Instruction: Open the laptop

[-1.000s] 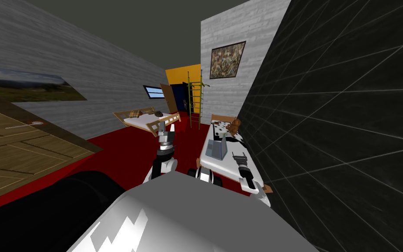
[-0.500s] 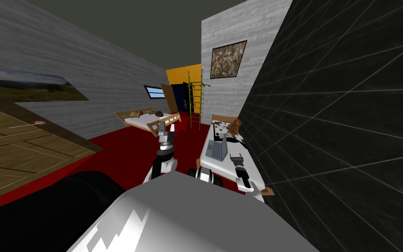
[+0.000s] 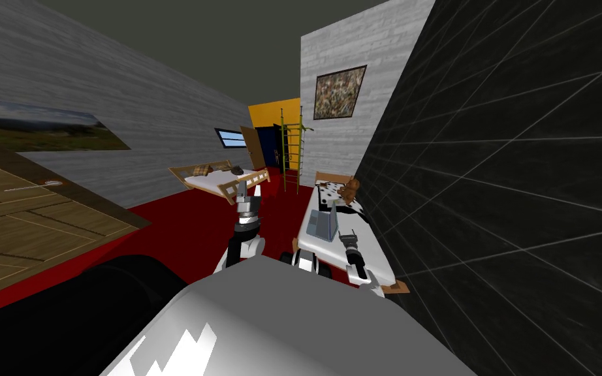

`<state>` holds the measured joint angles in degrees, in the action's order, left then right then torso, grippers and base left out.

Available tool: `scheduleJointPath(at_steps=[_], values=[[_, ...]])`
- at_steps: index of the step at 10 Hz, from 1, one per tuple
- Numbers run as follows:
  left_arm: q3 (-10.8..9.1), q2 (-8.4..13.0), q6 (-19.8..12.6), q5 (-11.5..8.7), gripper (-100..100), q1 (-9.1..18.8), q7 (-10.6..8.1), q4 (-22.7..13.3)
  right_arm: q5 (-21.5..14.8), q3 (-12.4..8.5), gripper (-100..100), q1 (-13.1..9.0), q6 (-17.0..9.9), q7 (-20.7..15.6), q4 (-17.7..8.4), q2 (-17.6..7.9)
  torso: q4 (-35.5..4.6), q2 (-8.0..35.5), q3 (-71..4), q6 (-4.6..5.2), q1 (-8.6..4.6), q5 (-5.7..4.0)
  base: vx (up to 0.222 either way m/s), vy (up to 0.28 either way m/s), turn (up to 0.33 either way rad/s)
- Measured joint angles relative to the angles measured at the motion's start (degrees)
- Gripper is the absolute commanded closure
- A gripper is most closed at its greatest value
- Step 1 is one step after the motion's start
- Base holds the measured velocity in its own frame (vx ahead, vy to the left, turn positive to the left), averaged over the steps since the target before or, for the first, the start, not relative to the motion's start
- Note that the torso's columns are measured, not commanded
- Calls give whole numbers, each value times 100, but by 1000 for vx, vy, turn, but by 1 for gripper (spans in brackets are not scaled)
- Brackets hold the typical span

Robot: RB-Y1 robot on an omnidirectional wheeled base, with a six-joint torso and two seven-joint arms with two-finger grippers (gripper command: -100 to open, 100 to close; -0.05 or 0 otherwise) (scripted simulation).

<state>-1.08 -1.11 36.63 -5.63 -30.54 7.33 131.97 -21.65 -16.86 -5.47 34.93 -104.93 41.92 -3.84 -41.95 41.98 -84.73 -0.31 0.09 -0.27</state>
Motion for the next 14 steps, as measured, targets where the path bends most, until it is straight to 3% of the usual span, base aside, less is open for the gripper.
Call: scheduleJointPath(at_steps=[2,5,10,11,14], values=[[0,0,0,0,0,0,0,0,-57,25,-100,2,-114,-151,60,233,3,-12,-6,-3,0,0,3,7,28],[0,0,0,0,0,0,0,0,-70,32,-100,-34,-105,-212,-101,312,-33,33,18,30,-11,26,27,14,-61],[0,0,0,0,0,0,0,0,-851,98,-100,333,116,337,277,411,-42,63,36,30,-7,28,52,24,-150],[0,-1,0,0,0,0,0,0,-1034,150,-100,471,96,484,491,453,-40,55,32,31,-1,29,-13,35,-100],[0,0,0,0,0,0,0,0,-1220,143,-100,500,165,593,485,448,-30,21,9,30,-18,24,1,-2,7]])
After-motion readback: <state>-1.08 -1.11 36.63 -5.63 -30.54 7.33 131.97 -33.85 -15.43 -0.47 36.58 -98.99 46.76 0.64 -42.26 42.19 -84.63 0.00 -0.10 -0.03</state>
